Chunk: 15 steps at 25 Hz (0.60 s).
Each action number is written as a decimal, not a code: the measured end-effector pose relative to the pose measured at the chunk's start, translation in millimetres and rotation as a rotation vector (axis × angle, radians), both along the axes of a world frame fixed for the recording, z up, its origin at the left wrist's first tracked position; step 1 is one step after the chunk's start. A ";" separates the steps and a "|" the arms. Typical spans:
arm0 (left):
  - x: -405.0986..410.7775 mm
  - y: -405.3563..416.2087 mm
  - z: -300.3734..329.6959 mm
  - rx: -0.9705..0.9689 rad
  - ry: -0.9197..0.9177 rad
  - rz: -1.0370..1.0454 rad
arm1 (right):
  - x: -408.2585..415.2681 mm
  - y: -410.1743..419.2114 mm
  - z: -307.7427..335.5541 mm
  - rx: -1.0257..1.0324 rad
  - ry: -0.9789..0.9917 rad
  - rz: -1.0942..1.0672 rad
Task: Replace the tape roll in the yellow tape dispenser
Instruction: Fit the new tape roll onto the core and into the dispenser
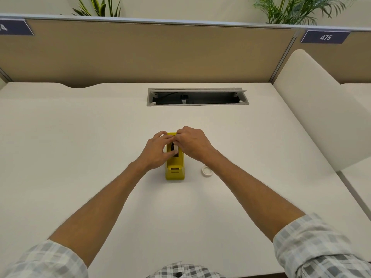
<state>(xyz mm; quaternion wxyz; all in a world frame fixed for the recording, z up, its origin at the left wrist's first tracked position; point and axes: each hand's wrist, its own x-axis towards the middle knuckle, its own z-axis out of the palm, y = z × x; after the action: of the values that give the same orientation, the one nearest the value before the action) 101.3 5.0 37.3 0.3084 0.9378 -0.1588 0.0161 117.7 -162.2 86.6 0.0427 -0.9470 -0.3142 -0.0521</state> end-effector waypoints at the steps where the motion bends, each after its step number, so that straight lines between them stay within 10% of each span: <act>1: 0.1 0.0 -0.5 0.006 0.003 0.003 | 0.5 -0.1 0.0 0.001 0.002 0.001; 15: 2.5 1.2 -1.4 -0.005 -0.029 -0.005 | -1.6 1.4 0.2 -0.001 0.013 -0.023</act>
<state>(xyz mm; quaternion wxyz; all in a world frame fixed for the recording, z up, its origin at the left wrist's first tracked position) 103.8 6.2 35.8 0.3085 0.9362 -0.1657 0.0292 116.1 -160.8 86.8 0.0436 -0.9509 -0.3029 -0.0462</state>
